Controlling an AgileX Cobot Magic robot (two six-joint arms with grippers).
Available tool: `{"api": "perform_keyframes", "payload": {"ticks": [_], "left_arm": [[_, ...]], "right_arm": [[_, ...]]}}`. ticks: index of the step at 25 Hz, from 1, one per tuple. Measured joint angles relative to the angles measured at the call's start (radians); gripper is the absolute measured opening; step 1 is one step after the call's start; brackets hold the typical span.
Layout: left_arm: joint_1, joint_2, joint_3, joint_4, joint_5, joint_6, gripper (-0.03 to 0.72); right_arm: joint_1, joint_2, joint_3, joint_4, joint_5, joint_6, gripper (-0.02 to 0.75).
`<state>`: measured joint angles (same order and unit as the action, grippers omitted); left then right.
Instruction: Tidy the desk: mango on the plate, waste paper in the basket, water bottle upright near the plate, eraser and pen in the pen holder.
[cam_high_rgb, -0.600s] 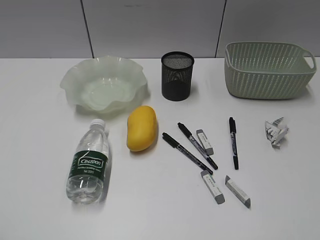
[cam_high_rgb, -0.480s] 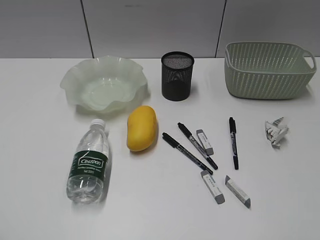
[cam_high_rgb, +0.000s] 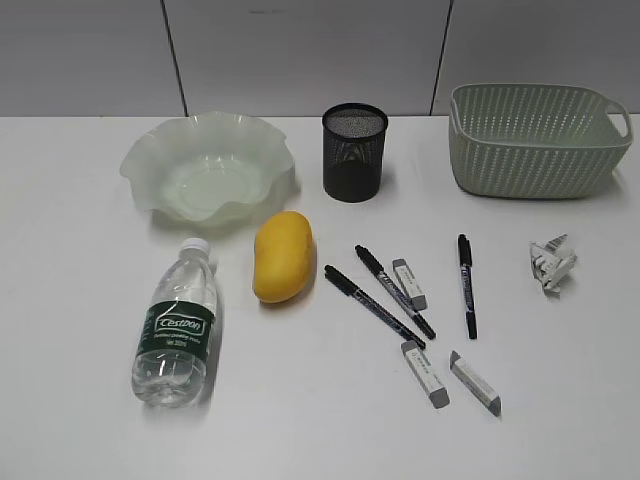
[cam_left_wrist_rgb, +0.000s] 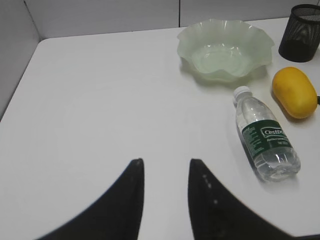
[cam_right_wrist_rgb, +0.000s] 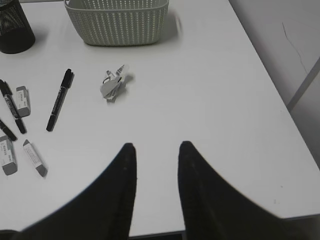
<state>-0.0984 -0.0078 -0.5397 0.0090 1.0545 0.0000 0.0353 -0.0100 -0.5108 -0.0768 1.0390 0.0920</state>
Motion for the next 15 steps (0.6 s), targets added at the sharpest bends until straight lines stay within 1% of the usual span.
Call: {"api": "perform_keyframes", "payload": {"ticks": [12,14,15], "left_arm": [[0.000,0.000,0.000,-0.009,0.000,0.000,0.229],[-0.007,0.029,-0.002,-0.079,-0.006,0.016,0.229],[-0.010,0.075,-0.007,-0.137,-0.017,0.045,0.232]], "right_arm": [[0.000,0.000,0.000,0.000,0.000,0.000,0.242],[0.000,0.000,0.000,0.000,0.000,0.000,0.242],[0.000,0.000,0.000,0.000,0.000,0.000,0.242]]}}
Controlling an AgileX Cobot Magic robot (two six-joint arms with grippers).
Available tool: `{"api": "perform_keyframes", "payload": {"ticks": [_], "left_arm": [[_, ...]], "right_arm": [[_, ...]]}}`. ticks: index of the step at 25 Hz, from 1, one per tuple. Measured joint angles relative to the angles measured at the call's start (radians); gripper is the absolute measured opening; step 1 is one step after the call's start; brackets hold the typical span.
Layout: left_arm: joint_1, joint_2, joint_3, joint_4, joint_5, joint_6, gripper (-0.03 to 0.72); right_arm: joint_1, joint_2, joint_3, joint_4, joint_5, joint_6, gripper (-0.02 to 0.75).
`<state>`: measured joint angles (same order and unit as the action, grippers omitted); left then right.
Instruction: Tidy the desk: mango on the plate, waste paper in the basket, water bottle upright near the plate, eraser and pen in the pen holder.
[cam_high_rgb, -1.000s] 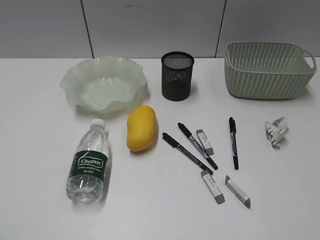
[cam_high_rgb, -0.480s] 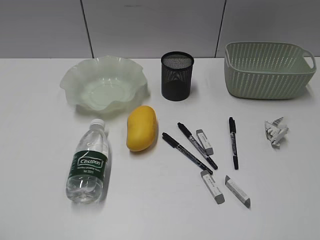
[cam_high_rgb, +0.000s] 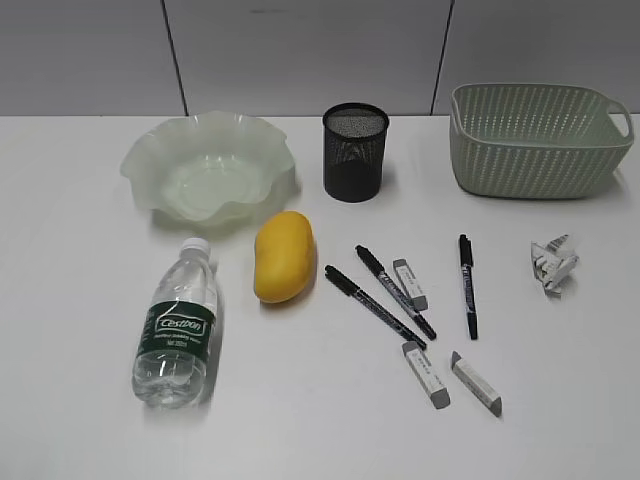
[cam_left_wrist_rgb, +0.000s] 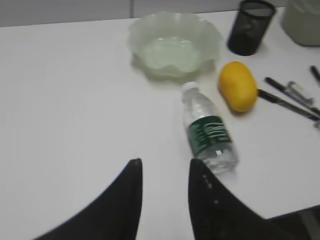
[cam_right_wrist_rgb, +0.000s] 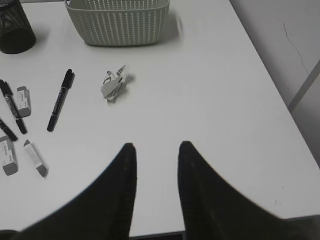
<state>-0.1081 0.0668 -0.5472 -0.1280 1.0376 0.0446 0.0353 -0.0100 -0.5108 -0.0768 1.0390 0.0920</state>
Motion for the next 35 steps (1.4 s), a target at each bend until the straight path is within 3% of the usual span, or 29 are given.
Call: {"api": "perform_keyframes", "payload": {"ticks": [3,8,10,12,14,15,17,18,19,21,26,31,35], "left_arm": [[-0.001,0.222,-0.011,-0.228,-0.162,0.173,0.265],[-0.031,0.726,-0.060,-0.734,-0.339,0.683,0.346],[-0.100,0.918,-0.115,-0.859,-0.343,0.814,0.355],[-0.241,1.071,-0.189,-0.895,-0.377,0.871,0.349],[-0.420,1.192,-0.284,-0.841,-0.475,0.861,0.323],[-0.522,1.251,-0.323,-0.759,-0.528,0.784,0.316],[-0.665,1.365,-0.409,-0.537,-0.628,0.472,0.306],[-0.688,1.429,-0.454,-0.408,-0.642,0.329,0.306],[-0.695,1.496,-0.493,-0.294,-0.636,0.194,0.312],[-0.675,1.611,-0.591,-0.149,-0.567,0.069,0.368],[-0.604,1.812,-0.764,-0.063,-0.427,-0.011,0.566],[-0.586,1.918,-0.861,0.128,-0.403,-0.277,0.596],[-0.584,1.982,-0.907,0.211,-0.344,-0.359,0.599]], "right_arm": [[0.000,0.000,0.000,0.000,0.000,0.000,0.242],[0.000,0.000,0.000,0.008,0.000,0.000,0.241],[0.000,0.000,0.000,0.019,0.000,0.000,0.241],[0.000,0.000,0.000,0.023,0.000,0.000,0.241],[0.000,0.000,0.000,0.027,0.000,0.000,0.241],[0.000,0.000,0.000,0.028,0.000,0.000,0.241],[0.000,0.000,0.000,0.031,0.000,0.000,0.241],[0.000,0.000,0.000,0.034,0.000,0.000,0.241],[0.000,0.000,0.000,0.040,0.000,0.000,0.241],[0.000,0.000,0.000,0.057,0.000,0.000,0.241],[0.000,0.000,0.000,0.094,0.000,0.000,0.239],[0.000,0.000,0.000,0.108,0.000,0.000,0.239],[0.000,0.000,0.000,0.115,-0.001,0.000,0.239]]}}
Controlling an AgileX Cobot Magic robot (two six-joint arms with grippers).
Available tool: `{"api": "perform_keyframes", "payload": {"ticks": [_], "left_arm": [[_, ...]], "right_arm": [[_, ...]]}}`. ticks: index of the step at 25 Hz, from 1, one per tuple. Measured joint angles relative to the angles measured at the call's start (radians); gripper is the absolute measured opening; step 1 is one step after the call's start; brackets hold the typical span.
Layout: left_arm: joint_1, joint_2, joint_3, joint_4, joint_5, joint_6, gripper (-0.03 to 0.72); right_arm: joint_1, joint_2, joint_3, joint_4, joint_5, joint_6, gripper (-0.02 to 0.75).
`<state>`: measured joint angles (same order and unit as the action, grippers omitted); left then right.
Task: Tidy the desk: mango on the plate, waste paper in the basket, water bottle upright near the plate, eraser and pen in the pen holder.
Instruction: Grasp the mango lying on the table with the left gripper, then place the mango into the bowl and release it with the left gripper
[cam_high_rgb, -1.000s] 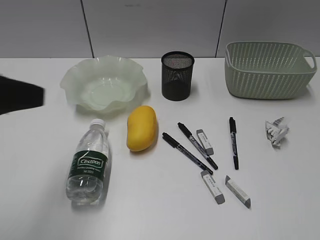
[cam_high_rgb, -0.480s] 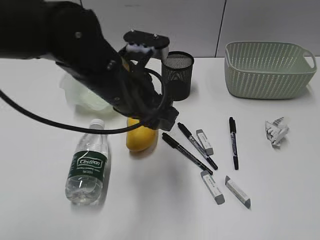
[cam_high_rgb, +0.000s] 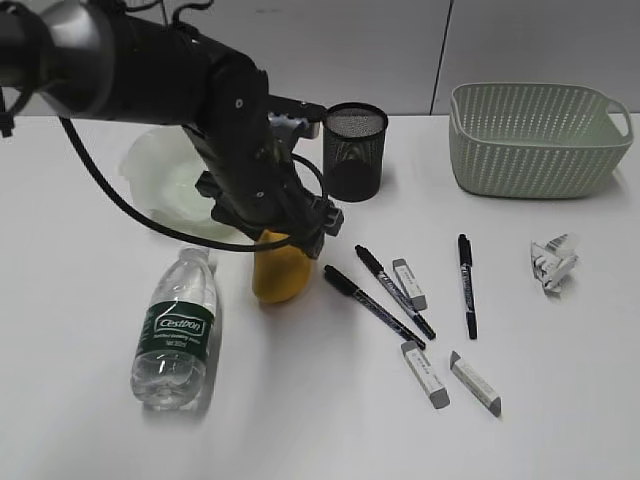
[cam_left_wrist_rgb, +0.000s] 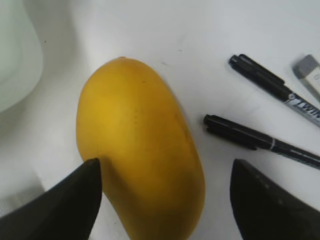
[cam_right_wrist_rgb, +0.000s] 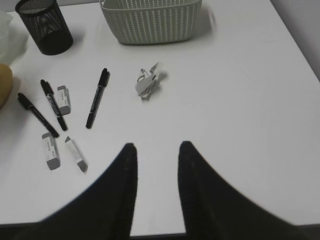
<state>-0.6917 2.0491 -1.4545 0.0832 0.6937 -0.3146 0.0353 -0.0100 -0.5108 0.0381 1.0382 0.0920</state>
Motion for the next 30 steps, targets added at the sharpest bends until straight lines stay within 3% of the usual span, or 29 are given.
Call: {"api": "perform_keyframes", "payload": {"ticks": [20,24,26,30], "left_arm": [[0.001,0.045,-0.020,0.040,0.010,-0.054,0.580],[0.010,-0.093,-0.019,0.141,-0.103,-0.054,0.578],[0.043,-0.140,-0.023,0.215,-0.158,-0.054,0.578],[0.189,-0.110,-0.026,0.263,-0.236,-0.054,0.578]], "right_arm": [[0.000,0.000,0.000,0.031,-0.001,0.000,0.237],[0.000,0.000,0.000,0.031,-0.001,0.000,0.237],[0.000,0.000,0.001,0.032,-0.001,0.000,0.237],[0.000,0.000,0.001,0.037,-0.001,0.000,0.237]]}}
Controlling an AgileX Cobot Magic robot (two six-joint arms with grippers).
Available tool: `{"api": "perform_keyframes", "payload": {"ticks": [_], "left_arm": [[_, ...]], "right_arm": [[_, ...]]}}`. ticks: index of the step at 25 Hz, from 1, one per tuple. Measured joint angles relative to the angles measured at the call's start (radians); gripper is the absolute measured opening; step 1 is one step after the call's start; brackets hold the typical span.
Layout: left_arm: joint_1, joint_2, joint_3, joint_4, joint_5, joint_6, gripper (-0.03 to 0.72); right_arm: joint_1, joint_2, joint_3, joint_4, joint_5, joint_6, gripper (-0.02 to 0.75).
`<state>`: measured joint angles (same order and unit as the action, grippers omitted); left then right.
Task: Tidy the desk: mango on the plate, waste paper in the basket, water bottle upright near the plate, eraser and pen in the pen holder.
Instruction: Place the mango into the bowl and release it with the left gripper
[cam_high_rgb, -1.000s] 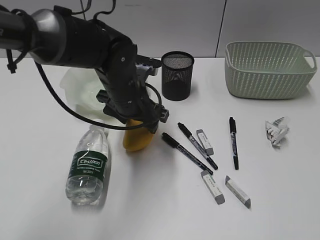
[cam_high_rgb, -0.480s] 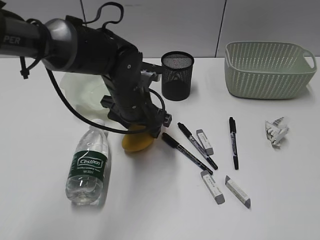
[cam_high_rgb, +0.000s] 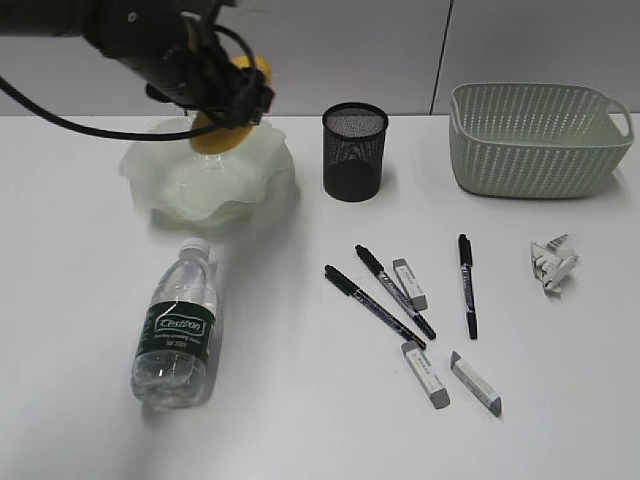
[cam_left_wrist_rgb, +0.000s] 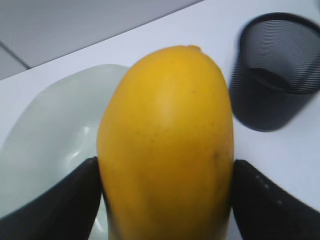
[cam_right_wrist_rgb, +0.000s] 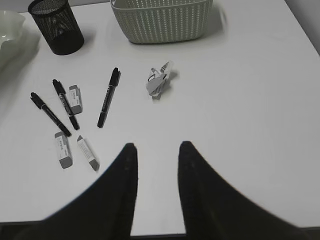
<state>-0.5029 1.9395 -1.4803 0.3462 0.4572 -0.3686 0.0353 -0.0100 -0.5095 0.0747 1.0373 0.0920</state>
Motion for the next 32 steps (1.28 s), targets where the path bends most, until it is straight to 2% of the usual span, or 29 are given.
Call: {"api": "perform_keyframes", "payload": {"ticks": [2,5,13,18,23,26,29,32], "left_arm": [[0.059,0.043,0.002,-0.006,-0.038,0.000,0.578],[0.088,0.097,0.006,-0.006,-0.109,0.000,0.578],[0.096,0.162,0.006,-0.003,-0.168,0.000,0.578],[0.096,0.161,0.006,-0.002,-0.132,0.000,0.664],[0.096,0.134,0.006,0.005,-0.033,0.000,0.680],[0.096,0.066,0.006,0.008,-0.015,0.000,0.655],[0.096,-0.062,0.037,0.008,-0.006,0.006,0.589],[0.096,-0.251,0.162,0.008,-0.001,0.012,0.519]], "right_arm": [[0.000,0.000,0.000,0.002,0.000,0.000,0.237],[0.000,0.000,0.000,0.006,0.000,0.000,0.237],[0.000,0.000,0.000,0.006,0.000,0.000,0.237],[0.000,0.000,0.000,0.006,0.000,0.000,0.237],[0.000,0.000,0.000,0.010,0.000,0.000,0.237],[0.000,0.000,0.000,0.011,0.000,0.000,0.237],[0.000,0.000,0.000,0.014,0.000,0.000,0.237],[0.000,0.000,0.000,0.014,0.000,0.000,0.237]]}}
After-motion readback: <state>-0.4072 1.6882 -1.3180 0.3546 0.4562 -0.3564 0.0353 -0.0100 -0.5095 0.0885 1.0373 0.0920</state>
